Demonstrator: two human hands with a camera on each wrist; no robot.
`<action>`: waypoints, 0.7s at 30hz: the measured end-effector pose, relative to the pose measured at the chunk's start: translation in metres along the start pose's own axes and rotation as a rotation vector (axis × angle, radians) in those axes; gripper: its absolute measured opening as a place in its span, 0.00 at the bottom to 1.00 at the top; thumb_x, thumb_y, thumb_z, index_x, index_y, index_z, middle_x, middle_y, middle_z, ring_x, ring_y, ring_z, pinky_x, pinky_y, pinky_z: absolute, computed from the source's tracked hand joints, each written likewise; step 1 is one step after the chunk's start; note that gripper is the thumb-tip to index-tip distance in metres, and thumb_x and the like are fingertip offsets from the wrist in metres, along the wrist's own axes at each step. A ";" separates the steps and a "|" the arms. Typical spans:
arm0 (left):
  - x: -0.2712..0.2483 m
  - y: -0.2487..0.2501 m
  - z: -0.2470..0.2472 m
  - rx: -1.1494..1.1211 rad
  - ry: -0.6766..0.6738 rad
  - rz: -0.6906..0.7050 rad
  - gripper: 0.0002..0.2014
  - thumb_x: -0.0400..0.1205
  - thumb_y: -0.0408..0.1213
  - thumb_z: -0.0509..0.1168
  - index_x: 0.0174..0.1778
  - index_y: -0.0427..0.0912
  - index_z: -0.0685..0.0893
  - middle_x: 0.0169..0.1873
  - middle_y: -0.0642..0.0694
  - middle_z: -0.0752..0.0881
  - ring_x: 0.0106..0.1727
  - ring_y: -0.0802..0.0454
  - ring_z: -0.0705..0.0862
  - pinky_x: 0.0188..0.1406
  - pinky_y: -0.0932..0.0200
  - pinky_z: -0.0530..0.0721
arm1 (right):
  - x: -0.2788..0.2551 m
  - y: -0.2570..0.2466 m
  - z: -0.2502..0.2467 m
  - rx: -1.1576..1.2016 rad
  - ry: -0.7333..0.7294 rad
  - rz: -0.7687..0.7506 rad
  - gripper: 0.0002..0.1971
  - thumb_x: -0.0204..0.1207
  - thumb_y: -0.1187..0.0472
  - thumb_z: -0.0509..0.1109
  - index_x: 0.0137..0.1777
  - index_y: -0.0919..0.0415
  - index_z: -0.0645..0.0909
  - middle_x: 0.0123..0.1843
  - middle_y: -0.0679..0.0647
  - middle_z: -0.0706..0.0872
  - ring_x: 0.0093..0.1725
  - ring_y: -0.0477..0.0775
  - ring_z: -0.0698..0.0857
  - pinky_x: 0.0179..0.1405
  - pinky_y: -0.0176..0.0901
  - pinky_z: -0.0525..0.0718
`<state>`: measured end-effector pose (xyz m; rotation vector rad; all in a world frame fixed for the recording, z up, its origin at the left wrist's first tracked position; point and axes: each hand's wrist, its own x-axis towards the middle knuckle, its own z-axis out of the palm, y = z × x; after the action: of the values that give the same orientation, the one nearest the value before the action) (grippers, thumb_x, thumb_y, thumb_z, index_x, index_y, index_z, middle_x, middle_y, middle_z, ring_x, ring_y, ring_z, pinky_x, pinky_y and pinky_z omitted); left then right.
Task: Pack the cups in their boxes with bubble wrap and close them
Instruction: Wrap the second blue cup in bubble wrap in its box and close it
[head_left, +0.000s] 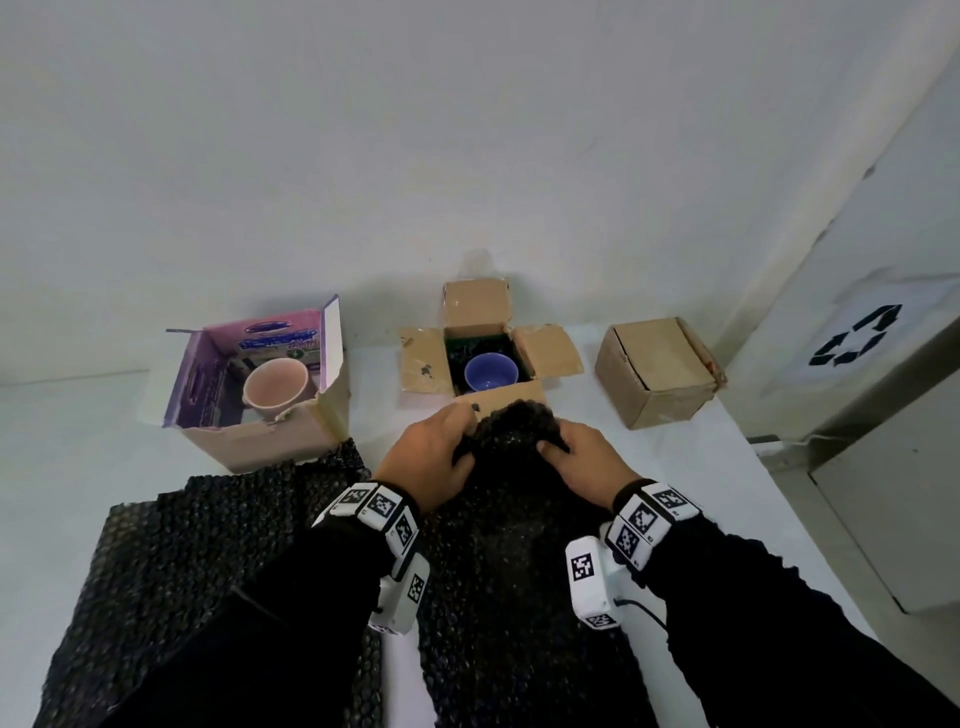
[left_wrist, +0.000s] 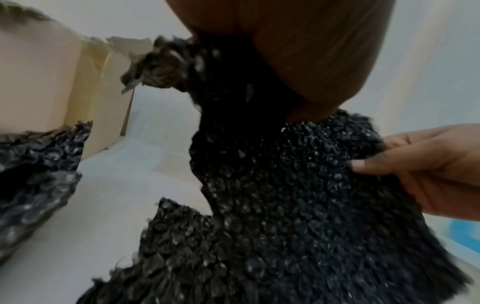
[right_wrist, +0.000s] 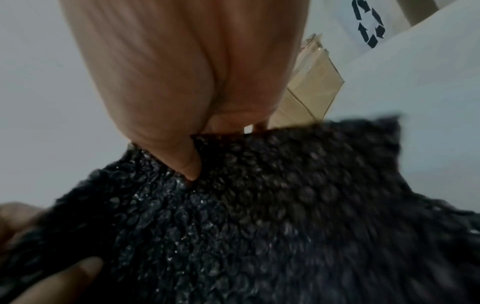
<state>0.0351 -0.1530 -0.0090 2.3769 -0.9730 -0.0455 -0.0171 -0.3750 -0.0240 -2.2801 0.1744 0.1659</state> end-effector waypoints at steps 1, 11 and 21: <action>0.002 0.002 -0.004 -0.024 -0.006 -0.007 0.19 0.72 0.29 0.62 0.56 0.50 0.71 0.53 0.46 0.80 0.46 0.40 0.82 0.43 0.51 0.81 | 0.001 -0.005 -0.001 0.061 -0.008 0.001 0.16 0.84 0.61 0.63 0.70 0.58 0.78 0.65 0.57 0.85 0.66 0.58 0.81 0.65 0.48 0.77; 0.020 -0.001 -0.031 0.172 -0.022 0.103 0.31 0.71 0.69 0.65 0.59 0.50 0.70 0.50 0.53 0.77 0.40 0.54 0.79 0.39 0.56 0.80 | 0.011 -0.052 -0.037 0.079 -0.106 -0.166 0.25 0.60 0.40 0.83 0.57 0.44 0.83 0.50 0.39 0.89 0.51 0.37 0.86 0.52 0.31 0.81; 0.047 -0.024 -0.030 0.302 0.000 0.123 0.09 0.77 0.31 0.66 0.52 0.39 0.81 0.49 0.41 0.82 0.47 0.42 0.81 0.40 0.53 0.79 | 0.042 -0.044 -0.054 0.021 -0.168 -0.099 0.04 0.83 0.64 0.63 0.53 0.56 0.77 0.50 0.52 0.83 0.54 0.54 0.81 0.51 0.44 0.76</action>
<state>0.0923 -0.1552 0.0121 2.5798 -1.1961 0.1592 0.0357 -0.3900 0.0359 -2.2364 -0.0245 0.3004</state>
